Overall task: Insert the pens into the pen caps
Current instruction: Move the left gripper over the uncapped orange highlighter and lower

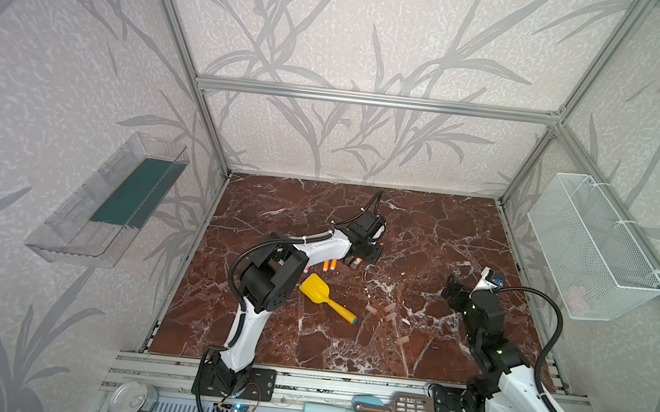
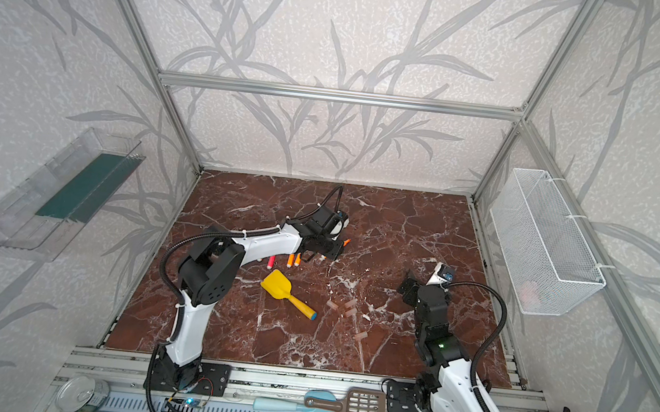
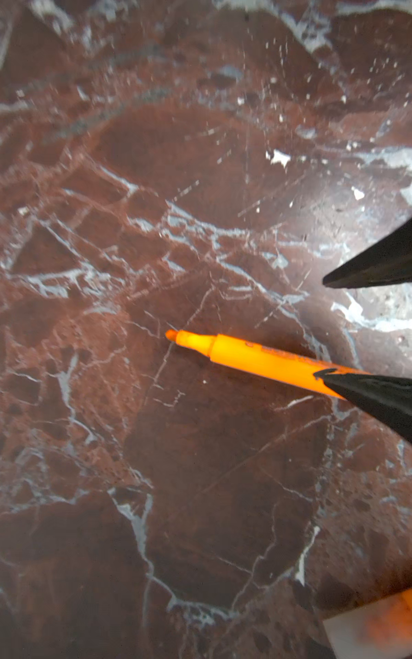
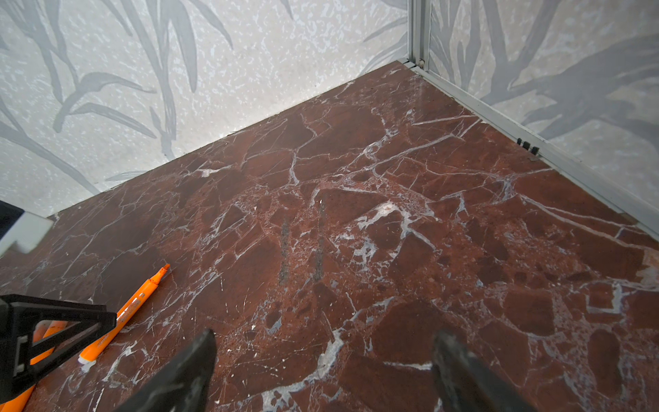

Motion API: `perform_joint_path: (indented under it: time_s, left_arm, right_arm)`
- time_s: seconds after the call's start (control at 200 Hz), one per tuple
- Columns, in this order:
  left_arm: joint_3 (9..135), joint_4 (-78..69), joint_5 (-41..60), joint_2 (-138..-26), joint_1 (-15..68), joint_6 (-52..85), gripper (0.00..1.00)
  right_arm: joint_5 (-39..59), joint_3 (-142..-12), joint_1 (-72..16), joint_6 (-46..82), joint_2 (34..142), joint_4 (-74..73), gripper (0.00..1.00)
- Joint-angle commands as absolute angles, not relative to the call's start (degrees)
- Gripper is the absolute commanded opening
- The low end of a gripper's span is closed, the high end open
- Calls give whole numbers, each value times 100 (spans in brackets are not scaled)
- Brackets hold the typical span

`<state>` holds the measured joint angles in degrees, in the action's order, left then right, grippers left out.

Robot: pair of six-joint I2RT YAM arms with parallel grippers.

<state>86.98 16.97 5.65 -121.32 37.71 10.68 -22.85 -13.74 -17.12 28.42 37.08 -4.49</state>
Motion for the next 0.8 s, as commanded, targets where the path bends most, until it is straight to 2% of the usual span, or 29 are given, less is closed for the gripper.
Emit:
perform_joint_path:
  time_s: [0.0,0.535,0.795]
  left_arm:
    - [9046,2374,365,-12323,3722,844,41]
    - [9378,2959,251,-12705,3832,603,40]
    - [9562,3319,96,-12867,3956,540,31]
  right_arm:
    - [-2278,-1362,-1688,2790,3683,-580,92]
    - [-2270,-1328,-1687,2791,3603,-564,92]
    - [-2261,-1320,-1687,2788,3582,-565,92]
